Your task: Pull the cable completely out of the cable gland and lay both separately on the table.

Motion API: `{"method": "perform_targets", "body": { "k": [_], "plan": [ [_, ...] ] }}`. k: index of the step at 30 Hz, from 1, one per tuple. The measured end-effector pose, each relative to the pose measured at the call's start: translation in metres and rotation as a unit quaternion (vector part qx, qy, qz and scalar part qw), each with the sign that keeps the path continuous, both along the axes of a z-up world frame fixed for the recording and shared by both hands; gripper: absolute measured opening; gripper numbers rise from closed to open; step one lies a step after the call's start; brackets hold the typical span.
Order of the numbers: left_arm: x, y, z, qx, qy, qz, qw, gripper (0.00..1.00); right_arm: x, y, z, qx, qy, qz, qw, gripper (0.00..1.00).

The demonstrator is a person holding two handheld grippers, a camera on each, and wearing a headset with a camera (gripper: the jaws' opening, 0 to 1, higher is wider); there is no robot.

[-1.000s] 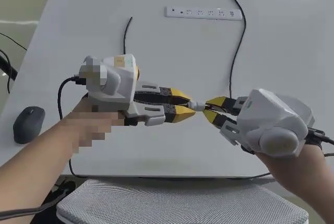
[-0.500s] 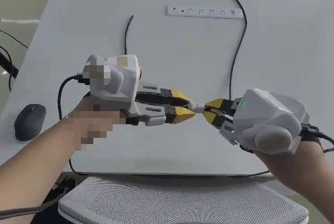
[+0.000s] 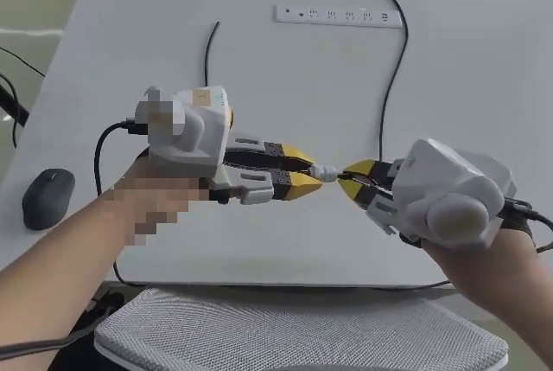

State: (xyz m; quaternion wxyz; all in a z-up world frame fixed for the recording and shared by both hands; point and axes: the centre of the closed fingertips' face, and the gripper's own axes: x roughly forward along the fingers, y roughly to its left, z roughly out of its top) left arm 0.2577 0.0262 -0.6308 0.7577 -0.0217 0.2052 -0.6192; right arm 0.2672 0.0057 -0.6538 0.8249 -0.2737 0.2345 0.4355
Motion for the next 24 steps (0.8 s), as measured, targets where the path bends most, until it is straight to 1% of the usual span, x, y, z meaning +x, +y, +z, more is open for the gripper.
{"method": "perform_targets", "body": {
  "k": [3, 9, 12, 14, 16, 18, 20, 22, 24],
  "plan": [
    [0.001, -0.001, -0.001, 0.001, 0.0, 0.002, 1.0, 0.15, 0.001, -0.002, -0.002, 0.012, 0.01, -0.012, 0.9998, 0.0],
    [0.0, -0.001, -0.003, 0.002, 0.001, 0.004, 1.0, 0.15, 0.002, -0.006, -0.007, 0.016, 0.015, -0.024, 0.9995, 0.0],
    [0.0, 0.0, -0.002, -0.001, 0.004, 0.007, 1.0, 0.15, 0.004, -0.012, -0.01, 0.022, 0.025, -0.038, 0.9987, 0.0],
    [0.0, 0.001, -0.001, -0.004, 0.006, 0.009, 0.9999, 0.15, 0.005, -0.017, -0.013, 0.028, 0.032, -0.05, 0.9978, 0.0],
    [0.001, 0.001, 0.0, -0.009, 0.011, 0.012, 0.9998, 0.15, 0.007, -0.024, -0.017, 0.033, 0.041, -0.067, 0.9964, 0.0],
    [0.0, 0.001, 0.002, -0.012, 0.011, 0.014, 0.9998, 0.15, 0.009, -0.029, -0.019, 0.036, 0.039, -0.074, 0.9958, 0.0],
    [-0.001, -0.001, 0.002, -0.011, 0.009, 0.012, 0.9998, 0.15, 0.008, -0.033, -0.024, 0.033, 0.047, -0.083, 0.9949, 0.0],
    [-0.002, -0.002, 0.003, -0.012, 0.008, 0.011, 0.9998, 0.15, 0.008, -0.037, -0.028, 0.04, 0.052, -0.097, 0.9932, 0.0],
    [-0.003, -0.004, 0.001, -0.011, 0.01, 0.011, 0.9998, 0.15, 0.01, -0.043, -0.034, 0.04, 0.06, -0.116, 0.9907, 0.0]
  ]
}}
